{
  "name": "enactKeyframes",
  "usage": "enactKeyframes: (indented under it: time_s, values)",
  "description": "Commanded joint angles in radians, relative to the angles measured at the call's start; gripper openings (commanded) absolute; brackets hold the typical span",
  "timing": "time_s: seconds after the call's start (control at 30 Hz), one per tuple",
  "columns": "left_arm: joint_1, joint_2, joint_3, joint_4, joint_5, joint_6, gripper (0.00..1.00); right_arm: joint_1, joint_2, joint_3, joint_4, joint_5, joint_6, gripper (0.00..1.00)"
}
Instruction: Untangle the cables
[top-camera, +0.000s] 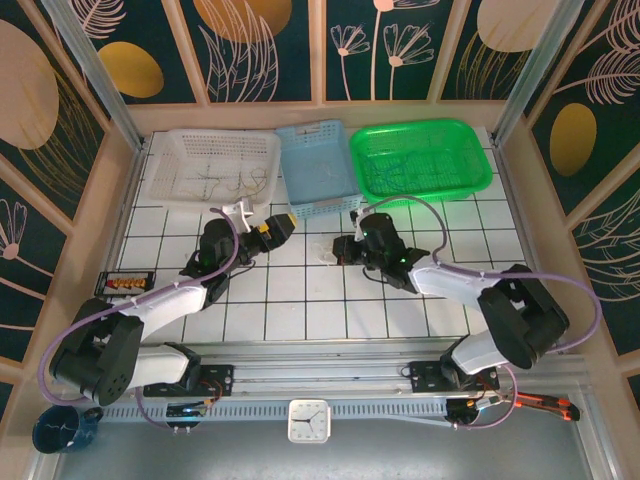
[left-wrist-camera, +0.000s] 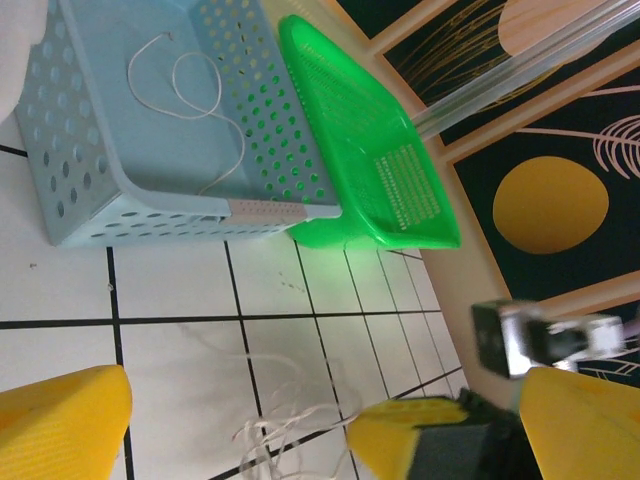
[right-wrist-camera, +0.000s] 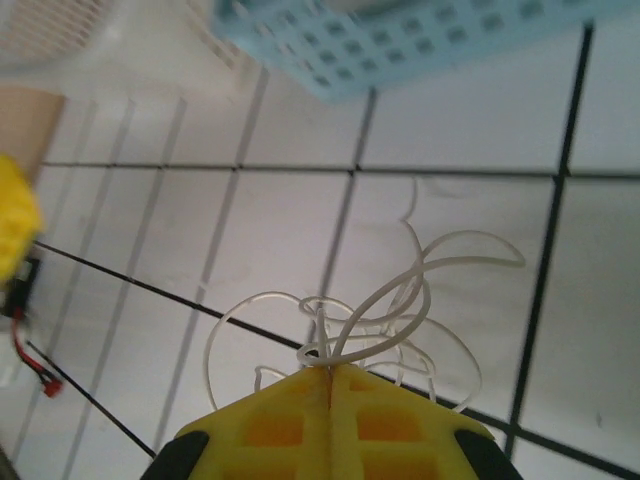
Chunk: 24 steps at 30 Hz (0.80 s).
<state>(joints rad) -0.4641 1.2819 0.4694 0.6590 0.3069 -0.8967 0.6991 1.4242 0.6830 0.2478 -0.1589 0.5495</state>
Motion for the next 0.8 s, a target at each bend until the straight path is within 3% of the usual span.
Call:
enactKeyframes:
  time_s: [0.0, 0.33, 0.77]
  values:
    - [-0.005, 0.014, -0.014, 0.069, 0.015, -0.020, 0.99, -0.008, -0.079, 0.037, -0.034, 0.004, -0.030, 0.00]
    - [-0.032, 0.068, -0.003, 0.200, 0.133, -0.110, 0.97, -0.009, -0.182, 0.019, -0.012, 0.009, 0.012, 0.00]
    - [-0.106, 0.125, 0.014, 0.268, 0.133, -0.137, 0.60, -0.009, -0.176, 0.018, -0.003, -0.008, 0.016, 0.00]
